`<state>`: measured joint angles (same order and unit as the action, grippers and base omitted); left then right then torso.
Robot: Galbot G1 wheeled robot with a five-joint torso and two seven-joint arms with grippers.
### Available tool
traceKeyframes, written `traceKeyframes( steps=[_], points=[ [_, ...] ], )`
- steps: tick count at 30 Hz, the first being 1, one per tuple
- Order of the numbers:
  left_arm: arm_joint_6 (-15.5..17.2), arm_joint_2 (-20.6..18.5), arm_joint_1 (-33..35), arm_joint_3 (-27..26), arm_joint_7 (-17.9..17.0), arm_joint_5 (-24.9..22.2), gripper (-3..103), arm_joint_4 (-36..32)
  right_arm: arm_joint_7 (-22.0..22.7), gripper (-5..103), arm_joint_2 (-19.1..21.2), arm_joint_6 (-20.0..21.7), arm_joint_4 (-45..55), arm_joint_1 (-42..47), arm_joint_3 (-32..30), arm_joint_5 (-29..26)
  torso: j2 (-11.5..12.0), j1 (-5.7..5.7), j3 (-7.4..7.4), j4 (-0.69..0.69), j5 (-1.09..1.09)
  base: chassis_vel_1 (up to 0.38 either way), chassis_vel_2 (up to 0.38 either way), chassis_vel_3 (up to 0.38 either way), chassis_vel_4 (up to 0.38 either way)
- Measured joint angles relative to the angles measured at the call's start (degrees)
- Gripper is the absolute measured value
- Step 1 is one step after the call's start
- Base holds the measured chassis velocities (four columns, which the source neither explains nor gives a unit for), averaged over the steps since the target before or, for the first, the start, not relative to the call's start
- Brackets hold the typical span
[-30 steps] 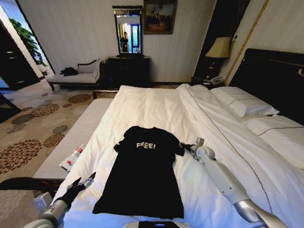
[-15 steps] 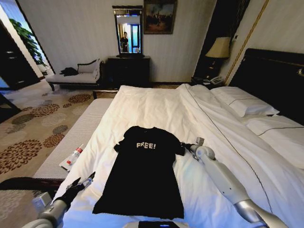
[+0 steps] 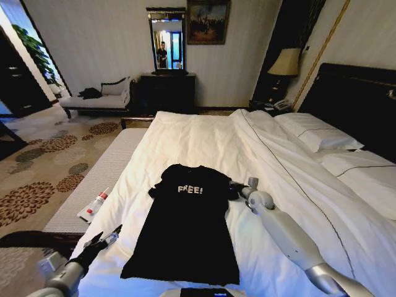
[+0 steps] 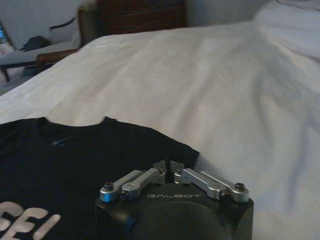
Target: Fold the clothes on the bed.
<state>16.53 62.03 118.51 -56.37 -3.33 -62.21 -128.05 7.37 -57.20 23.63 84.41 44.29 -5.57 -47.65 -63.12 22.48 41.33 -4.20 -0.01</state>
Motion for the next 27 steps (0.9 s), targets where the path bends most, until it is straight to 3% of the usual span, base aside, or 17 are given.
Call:
traceKeyframes(
  steps=[13,27],
  points=[
    [-0.6,0.2,0.6,-1.3,0.4,-1.1,100,0.8,-0.8,2,-1.9,-1.6,-0.8,-2.8,7.4,7.4,0.0,0.0,0.0,0.0,0.0,0.0,0.0,0.0,0.0],
    [-1.5,0.5,1.6,-3.0,0.7,-1.3,100,1.5,0.1,2,-4.4,-2.5,-3.2,-4.2,10.5,8.9,0.0,0.0,0.0,-0.01,0.0,0.0,0.0,0.0,0.0]
  ],
)
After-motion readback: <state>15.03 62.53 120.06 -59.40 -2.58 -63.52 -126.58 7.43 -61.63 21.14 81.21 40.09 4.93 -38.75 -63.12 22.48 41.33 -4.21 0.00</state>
